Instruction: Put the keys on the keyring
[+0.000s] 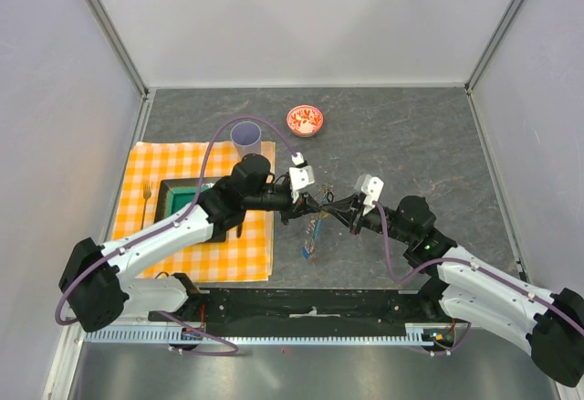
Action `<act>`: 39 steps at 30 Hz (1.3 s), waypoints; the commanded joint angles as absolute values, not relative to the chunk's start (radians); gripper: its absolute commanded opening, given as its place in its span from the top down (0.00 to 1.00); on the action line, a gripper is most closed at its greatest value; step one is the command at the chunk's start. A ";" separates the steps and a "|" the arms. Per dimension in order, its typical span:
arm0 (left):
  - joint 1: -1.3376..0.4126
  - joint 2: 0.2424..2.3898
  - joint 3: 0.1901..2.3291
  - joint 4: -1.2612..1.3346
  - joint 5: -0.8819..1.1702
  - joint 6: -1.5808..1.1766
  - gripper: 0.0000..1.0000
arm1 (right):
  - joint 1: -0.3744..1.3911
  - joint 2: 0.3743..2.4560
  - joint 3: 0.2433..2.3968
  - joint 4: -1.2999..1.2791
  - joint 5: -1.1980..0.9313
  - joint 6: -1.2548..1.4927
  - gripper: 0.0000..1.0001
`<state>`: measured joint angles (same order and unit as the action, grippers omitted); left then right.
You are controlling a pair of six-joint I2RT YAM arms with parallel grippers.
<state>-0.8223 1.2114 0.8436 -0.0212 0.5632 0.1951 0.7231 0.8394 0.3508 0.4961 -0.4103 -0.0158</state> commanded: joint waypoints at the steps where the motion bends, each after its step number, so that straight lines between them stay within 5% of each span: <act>1: -0.825 1.189 0.867 -0.061 0.624 0.253 0.98 | 0.727 0.828 0.385 0.555 -0.413 -0.029 1.00; 8: -0.827 1.178 0.905 -0.130 0.555 0.285 0.98 | 0.726 0.822 0.417 0.494 -0.397 -0.005 0.89; 20: -0.827 1.034 0.850 -0.183 0.428 0.509 0.98 | 0.716 0.784 0.592 0.052 -0.068 0.201 0.38; 21: -0.827 1.026 0.844 -0.175 0.423 0.515 0.98 | 0.713 0.794 0.601 0.022 -0.011 0.219 0.26; 24: -0.827 0.996 0.819 -0.161 0.422 0.523 0.98 | 0.672 0.834 0.632 -0.070 0.046 0.236 0.13; 39: -0.897 0.884 0.721 -0.101 0.368 0.564 0.98 | 0.427 1.317 0.857 -0.245 0.152 0.218 0.24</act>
